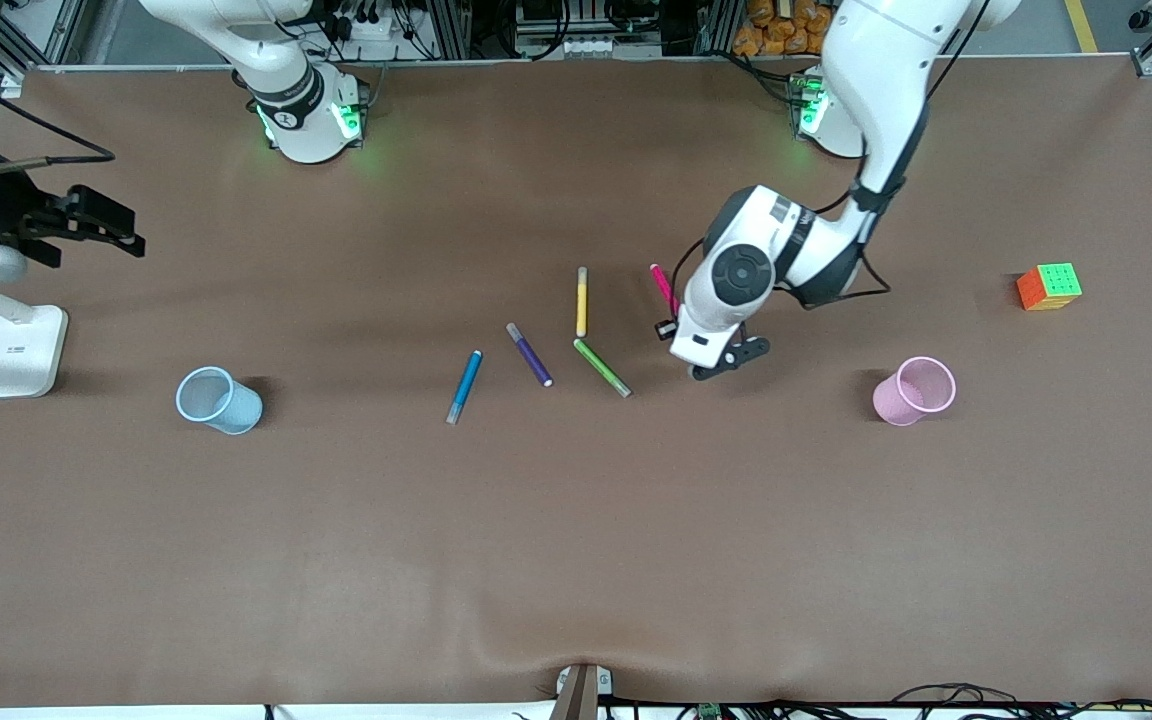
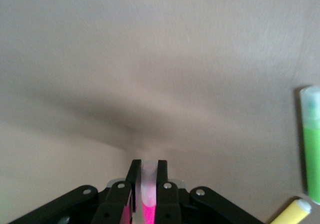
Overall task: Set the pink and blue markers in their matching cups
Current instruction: 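Carry the pink marker toward the pink cup while the right gripper reaches out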
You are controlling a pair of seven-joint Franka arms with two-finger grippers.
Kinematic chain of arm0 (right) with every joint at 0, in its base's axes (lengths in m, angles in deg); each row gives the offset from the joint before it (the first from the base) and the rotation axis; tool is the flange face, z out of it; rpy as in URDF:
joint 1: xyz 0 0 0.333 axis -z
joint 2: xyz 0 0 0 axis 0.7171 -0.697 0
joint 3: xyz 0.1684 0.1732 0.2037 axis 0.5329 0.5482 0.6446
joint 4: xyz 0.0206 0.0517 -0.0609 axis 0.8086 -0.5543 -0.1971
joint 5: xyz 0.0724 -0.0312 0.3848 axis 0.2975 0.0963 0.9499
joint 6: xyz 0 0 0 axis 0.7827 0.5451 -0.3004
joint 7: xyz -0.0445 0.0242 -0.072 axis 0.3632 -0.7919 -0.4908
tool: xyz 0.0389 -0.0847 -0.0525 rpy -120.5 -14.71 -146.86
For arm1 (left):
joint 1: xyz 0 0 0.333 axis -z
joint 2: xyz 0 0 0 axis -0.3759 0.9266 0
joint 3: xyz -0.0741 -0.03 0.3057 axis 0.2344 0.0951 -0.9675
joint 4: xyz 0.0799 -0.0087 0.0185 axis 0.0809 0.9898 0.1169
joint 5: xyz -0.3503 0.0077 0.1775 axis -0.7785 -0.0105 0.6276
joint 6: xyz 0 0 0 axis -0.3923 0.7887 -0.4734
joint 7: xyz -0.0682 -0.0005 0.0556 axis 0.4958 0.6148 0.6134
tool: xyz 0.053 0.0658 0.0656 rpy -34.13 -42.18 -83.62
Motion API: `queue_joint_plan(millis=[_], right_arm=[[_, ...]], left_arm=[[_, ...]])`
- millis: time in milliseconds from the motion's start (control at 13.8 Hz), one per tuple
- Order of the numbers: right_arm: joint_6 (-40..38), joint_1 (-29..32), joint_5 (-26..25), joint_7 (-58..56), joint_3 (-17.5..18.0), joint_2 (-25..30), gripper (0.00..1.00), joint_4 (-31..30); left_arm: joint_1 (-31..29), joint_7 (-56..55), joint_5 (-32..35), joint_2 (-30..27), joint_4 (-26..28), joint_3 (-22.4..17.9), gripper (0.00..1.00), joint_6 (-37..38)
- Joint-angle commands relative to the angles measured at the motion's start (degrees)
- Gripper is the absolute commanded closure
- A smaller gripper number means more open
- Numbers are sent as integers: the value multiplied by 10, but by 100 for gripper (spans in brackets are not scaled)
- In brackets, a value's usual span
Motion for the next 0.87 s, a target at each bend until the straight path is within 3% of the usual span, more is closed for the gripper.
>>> queue_joint_plan(millis=[0,145,362,796], right_arm=[[14,-16,2,9,-1,-13,0,0],[24,-29,2,33,-1,-23,0,0],[48,-58,2,91,-1,-45,0,-2],[111,-144,1,230,-2,-111,0,-6]], left_arm=[[-49,62,3,-29,-28,1,100,67],[-75,117,11,-45,-47,-2,100,103],[-110,145,83,-52,-90,-1,100,154],[-189,309,178,-111,-93,-2,100,159]])
